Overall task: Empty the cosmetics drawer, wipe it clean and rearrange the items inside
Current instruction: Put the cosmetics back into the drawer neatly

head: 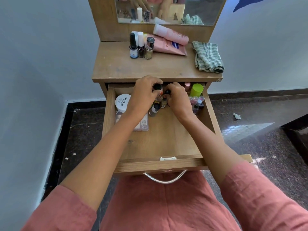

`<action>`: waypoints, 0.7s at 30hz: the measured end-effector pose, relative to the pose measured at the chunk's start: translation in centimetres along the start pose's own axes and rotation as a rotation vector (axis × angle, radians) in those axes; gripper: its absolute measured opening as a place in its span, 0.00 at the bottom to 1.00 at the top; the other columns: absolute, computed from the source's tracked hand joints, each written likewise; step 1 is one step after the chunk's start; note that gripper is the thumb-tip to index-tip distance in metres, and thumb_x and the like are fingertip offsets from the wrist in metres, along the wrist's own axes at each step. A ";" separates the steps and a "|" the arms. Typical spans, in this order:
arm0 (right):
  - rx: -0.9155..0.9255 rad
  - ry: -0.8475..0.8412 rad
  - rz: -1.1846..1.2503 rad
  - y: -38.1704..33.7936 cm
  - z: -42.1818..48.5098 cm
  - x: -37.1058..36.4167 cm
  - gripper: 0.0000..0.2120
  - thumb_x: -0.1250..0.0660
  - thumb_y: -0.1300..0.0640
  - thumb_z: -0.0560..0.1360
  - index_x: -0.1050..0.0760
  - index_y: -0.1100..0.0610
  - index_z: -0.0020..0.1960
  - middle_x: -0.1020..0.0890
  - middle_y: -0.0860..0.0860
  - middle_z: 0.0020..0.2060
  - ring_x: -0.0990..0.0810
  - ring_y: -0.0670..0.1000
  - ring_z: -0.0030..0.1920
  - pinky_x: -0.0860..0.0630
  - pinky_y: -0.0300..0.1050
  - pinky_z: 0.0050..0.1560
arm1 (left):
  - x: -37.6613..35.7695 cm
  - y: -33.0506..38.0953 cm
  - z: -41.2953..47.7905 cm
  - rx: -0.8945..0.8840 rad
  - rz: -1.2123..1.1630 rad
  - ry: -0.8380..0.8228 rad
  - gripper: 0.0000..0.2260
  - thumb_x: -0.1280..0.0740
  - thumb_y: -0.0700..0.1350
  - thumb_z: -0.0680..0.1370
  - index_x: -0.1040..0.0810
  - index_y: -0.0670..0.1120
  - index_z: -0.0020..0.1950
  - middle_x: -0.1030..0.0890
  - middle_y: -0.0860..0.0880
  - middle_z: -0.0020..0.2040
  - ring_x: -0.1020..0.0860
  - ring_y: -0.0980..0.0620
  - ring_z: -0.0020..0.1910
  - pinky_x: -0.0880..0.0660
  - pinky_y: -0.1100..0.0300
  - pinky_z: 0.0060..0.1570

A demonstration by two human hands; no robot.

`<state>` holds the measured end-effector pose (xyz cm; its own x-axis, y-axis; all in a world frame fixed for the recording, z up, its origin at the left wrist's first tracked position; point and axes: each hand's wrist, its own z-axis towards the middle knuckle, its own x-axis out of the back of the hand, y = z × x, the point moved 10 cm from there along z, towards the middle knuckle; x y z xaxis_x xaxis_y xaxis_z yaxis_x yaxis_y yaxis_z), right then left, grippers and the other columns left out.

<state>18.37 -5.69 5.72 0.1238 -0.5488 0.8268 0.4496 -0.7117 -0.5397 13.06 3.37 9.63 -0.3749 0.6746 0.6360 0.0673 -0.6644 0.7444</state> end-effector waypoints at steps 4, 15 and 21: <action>0.010 -0.004 0.003 -0.1 0.2 -0.3 0.10 0.37 0.70 0.72 0.24 0.66 0.53 0.23 0.61 0.52 0.24 0.61 0.50 0.26 0.57 0.50 | -0.2 -0.3 0.1 0.004 -0.006 -0.006 0.14 0.31 0.35 0.72 0.21 0.41 0.57 0.20 0.44 0.54 0.22 0.51 0.50 0.25 0.59 0.56; 0.074 0.017 0.101 -0.4 0.0 2.0 0.20 0.41 0.74 0.68 0.24 0.65 0.58 0.21 0.62 0.53 0.22 0.58 0.53 0.24 0.47 0.53 | -0.3 -0.2 -0.2 -0.001 -0.034 -0.001 0.13 0.31 0.35 0.72 0.21 0.41 0.57 0.20 0.44 0.55 0.22 0.51 0.51 0.26 0.64 0.54; 0.149 -0.124 0.057 -1.1 -1.2 1.0 0.20 0.30 0.65 0.68 0.27 0.64 0.60 0.21 0.59 0.50 0.24 0.55 0.49 0.32 0.38 0.47 | -0.9 0.0 -0.3 0.008 -0.071 -0.017 0.12 0.30 0.35 0.71 0.20 0.41 0.54 0.19 0.44 0.52 0.21 0.50 0.50 0.24 0.57 0.55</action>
<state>16.99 -5.99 6.96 0.2567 -0.5216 0.8137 0.5632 -0.6034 -0.5645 13.12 2.65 9.01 -0.3634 0.7254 0.5846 0.0483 -0.6120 0.7894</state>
